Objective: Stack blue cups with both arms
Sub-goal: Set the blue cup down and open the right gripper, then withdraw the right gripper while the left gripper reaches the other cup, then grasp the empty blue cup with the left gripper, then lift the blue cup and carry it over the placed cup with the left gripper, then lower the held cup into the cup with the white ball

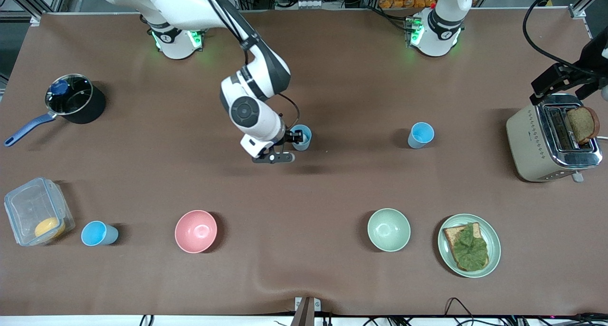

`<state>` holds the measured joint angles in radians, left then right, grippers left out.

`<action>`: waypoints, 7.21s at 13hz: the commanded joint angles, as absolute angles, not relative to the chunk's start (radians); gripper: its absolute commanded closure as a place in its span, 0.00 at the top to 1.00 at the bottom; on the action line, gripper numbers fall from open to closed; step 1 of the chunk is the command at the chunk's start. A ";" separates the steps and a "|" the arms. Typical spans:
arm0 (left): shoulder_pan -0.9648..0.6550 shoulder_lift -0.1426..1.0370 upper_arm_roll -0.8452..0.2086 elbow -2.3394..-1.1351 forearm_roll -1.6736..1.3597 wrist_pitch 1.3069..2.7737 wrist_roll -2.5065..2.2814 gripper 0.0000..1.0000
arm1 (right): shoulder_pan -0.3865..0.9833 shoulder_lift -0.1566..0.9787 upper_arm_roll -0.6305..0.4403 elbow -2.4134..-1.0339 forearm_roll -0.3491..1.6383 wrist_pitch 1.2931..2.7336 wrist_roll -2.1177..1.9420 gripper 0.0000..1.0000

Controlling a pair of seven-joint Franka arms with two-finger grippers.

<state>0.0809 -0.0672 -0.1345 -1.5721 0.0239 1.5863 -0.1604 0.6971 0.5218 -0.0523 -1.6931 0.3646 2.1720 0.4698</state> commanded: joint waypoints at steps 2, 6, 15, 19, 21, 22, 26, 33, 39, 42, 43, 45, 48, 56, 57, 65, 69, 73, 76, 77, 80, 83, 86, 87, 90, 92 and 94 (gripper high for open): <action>0.084 -0.066 -0.141 -1.562 0.051 1.586 -0.183 1.00 | 0.681 0.391 -0.205 -1.548 0.236 1.883 0.479 1.00; 0.084 -0.066 -0.141 -1.562 0.051 1.586 -0.186 1.00 | 0.675 0.312 -0.348 -1.459 0.087 1.685 0.466 1.00; 0.052 -0.014 -0.173 -1.569 0.037 1.582 -0.176 1.00 | 0.228 0.215 -0.257 -1.471 0.161 1.539 -0.006 1.00; 0.054 0.044 -0.175 -1.568 0.032 1.585 -0.179 1.00 | 0.115 0.140 -0.149 -1.595 0.141 1.630 -0.008 1.00; 0.057 0.045 -0.175 -1.610 0.015 1.626 -0.183 1.00 | 0.126 0.049 -0.134 -1.721 0.053 1.748 -0.008 1.00; 0.055 0.044 -0.175 -1.629 0.012 1.643 -0.183 1.00 | 0.114 0.032 -0.117 -1.726 0.034 1.746 -0.008 1.00; 0.041 0.021 -0.175 -1.801 0.012 1.801 -0.204 1.00 | 0.037 -0.018 -0.048 -1.718 0.034 1.727 0.000 1.00; -0.077 0.057 -0.175 -1.992 -0.060 2.021 -0.288 1.00 | 0.034 0.002 -0.046 -1.671 0.029 1.661 -0.006 1.00; -0.132 0.069 -0.175 -2.209 -0.101 2.233 -0.288 1.00 | 0.034 0.003 -0.044 -1.672 0.031 1.654 -0.005 1.00; -0.169 0.106 -0.175 -2.229 -0.101 2.255 -0.290 1.00 | 0.029 0.006 -0.046 -1.672 0.032 1.641 -0.003 1.00; -0.170 0.112 -0.175 -2.250 -0.100 2.297 -0.290 1.00 | 0.031 0.008 -0.046 -1.672 0.034 1.641 -0.003 1.00; -0.201 0.132 -0.175 -2.292 -0.101 2.374 -0.290 1.00 | 0.034 0.008 -0.045 -1.672 0.038 1.641 -0.003 1.00; -0.202 0.137 -0.175 -2.348 -0.101 2.436 -0.290 1.00 | 0.031 0.008 -0.046 -1.672 0.041 1.641 -0.003 1.00; -0.196 0.152 -0.175 -2.390 -0.092 2.460 -0.287 0.58 | 0.034 0.009 -0.046 -1.672 0.043 1.643 -0.005 1.00; -0.193 0.153 -0.175 -2.391 -0.089 2.467 -0.285 0.48 | 0.034 0.009 -0.046 -1.672 0.044 1.643 -0.003 1.00; -0.158 0.143 -0.166 -2.428 -0.084 2.462 -0.244 0.00 | 0.032 0.009 -0.044 -1.672 0.044 1.641 -0.005 1.00; -0.161 0.097 -0.169 -2.401 -0.084 2.439 -0.262 0.00 | 0.029 0.011 -0.046 -1.674 0.044 1.641 -0.003 1.00; -0.179 0.074 -0.179 -2.243 -0.094 2.300 -0.261 0.00 | 0.029 0.011 -0.046 -1.675 0.046 1.641 -0.003 1.00; -0.267 0.080 -0.179 -2.096 -0.109 2.194 -0.297 0.00 | 0.029 0.011 -0.046 -1.675 0.044 1.641 -0.003 1.00; -0.306 0.092 -0.179 -2.050 -0.117 2.171 -0.320 0.00 | 0.031 0.011 -0.046 -1.675 0.044 1.641 -0.003 1.00; -0.414 0.147 -0.176 -1.942 -0.117 2.137 -0.388 0.00 | 0.029 0.011 -0.046 -1.674 0.044 1.641 -0.003 1.00; -0.517 0.211 -0.167 -1.835 -0.117 2.091 -0.454 0.00 | 0.031 0.012 -0.045 -1.675 0.046 1.641 -0.003 1.00; -0.642 0.293 -0.134 -1.746 -0.117 2.075 -0.575 0.00 | 0.031 0.015 -0.046 -1.675 0.046 1.641 -0.003 1.00; -0.682 0.322 -0.118 -1.712 -0.117 2.074 -0.609 0.00 | 0.031 0.015 -0.045 -1.675 0.046 1.641 -0.003 1.00; -0.770 0.382 -0.075 -1.646 -0.118 2.074 -0.701 0.00 | 0.029 0.015 -0.045 -1.675 0.046 1.643 -0.003 1.00; -0.816 0.429 -0.049 -1.597 -0.120 2.074 -0.735 0.00 | 0.029 0.015 -0.046 -1.675 0.044 1.643 -0.003 1.00; -0.868 0.475 -0.015 -1.560 -0.121 2.074 -0.765 0.00 | 0.029 0.015 -0.046 -1.675 0.046 1.643 -0.005 1.00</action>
